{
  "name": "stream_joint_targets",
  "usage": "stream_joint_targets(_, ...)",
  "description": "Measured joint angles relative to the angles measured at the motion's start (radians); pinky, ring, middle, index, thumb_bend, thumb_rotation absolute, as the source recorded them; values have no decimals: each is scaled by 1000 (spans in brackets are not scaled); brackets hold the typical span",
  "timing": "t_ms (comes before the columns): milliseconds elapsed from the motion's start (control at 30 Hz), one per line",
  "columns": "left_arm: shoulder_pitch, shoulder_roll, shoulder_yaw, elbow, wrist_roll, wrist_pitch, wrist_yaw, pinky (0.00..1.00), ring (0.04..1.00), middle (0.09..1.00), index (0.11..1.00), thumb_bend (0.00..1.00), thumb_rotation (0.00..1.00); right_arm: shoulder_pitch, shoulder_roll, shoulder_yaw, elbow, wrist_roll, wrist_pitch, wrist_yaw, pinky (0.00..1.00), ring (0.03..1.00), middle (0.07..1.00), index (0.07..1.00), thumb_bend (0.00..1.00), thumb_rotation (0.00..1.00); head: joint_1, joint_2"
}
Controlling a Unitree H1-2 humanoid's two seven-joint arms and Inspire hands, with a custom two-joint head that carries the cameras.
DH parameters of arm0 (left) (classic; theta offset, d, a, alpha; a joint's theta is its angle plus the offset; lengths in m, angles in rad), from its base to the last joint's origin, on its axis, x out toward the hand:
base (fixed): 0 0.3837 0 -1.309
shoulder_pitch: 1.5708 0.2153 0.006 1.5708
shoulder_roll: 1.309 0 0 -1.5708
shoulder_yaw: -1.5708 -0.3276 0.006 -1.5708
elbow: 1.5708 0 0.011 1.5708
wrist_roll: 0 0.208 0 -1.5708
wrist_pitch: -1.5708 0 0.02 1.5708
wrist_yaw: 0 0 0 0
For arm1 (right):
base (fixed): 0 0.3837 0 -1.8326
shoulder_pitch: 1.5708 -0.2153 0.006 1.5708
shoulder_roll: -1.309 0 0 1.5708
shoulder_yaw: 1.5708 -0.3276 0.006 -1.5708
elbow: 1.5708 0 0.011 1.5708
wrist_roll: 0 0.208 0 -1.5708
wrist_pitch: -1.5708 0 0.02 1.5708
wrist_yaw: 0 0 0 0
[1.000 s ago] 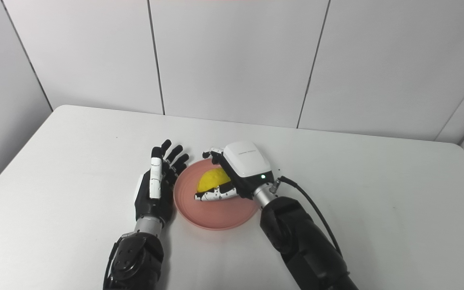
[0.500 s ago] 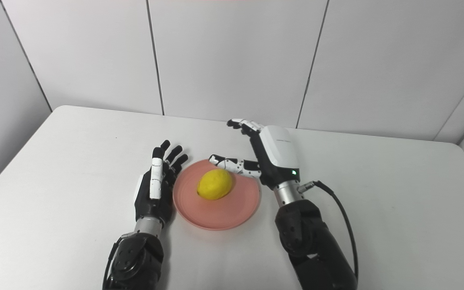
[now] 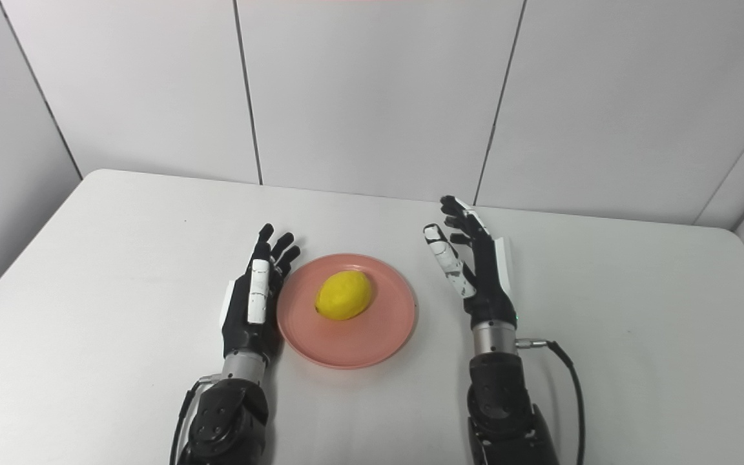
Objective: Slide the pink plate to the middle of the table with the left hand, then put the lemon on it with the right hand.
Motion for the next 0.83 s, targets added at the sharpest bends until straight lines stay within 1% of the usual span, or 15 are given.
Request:
stream_joint_targets(33,-7,6,-1,6,12,-6,0,971,905,918,967,907,900,6,9,-12,6,27,0,2,843,840,855,844,719,1000,-8,0)
stream_joint_targets(67,-14,12,-2,14,17,-9,0,947,916,928,980,875,901,12,14,-20,8,51,0,4,882,859,875,856,741,1000,-8,0)
stream_joint_targets(100,-22,16,-2,23,30,-13,0,939,919,931,984,864,901,17,19,-31,10,78,0,10,895,866,881,860,749,1000,-15,3)
stream_joint_targets(167,-35,39,-13,37,47,-13,-5,932,940,953,998,932,905,23,31,-56,12,147,3,32,934,880,903,873,763,1000,-24,5)
stream_joint_targets(233,-50,65,-23,52,61,-13,-14,941,948,958,1000,957,905,28,41,-82,10,208,18,43,938,887,909,887,757,1000,-35,6)
stream_joint_targets(333,-66,97,-28,66,78,-11,-26,968,970,972,1000,968,909,33,59,-110,1,285,39,53,984,916,928,916,764,1000,-52,9)
stream_joint_targets(433,-74,117,-32,75,80,-10,-37,993,989,985,1000,958,917,33,83,-124,-22,349,71,66,996,936,940,936,748,1000,-80,20)
stream_joint_targets(533,-80,127,-32,81,81,10,-45,1000,996,983,1000,964,927,33,105,-127,-33,380,91,73,996,936,943,942,740,1000,-89,25)
stream_joint_targets(600,-81,132,-32,79,83,22,-47,1000,999,981,1000,974,942,33,112,-125,-35,380,103,72,989,930,939,941,759,1000,-101,29)
stream_joint_targets(733,-81,139,-29,74,82,33,-67,1000,988,978,1000,976,958,35,113,-123,-34,377,104,72,984,924,934,939,753,1000,-113,37)
stream_joint_targets(833,-81,137,-19,69,78,46,-71,1000,979,967,1000,964,952,38,119,-124,-34,380,104,72,999,931,934,935,754,997,-118,38)
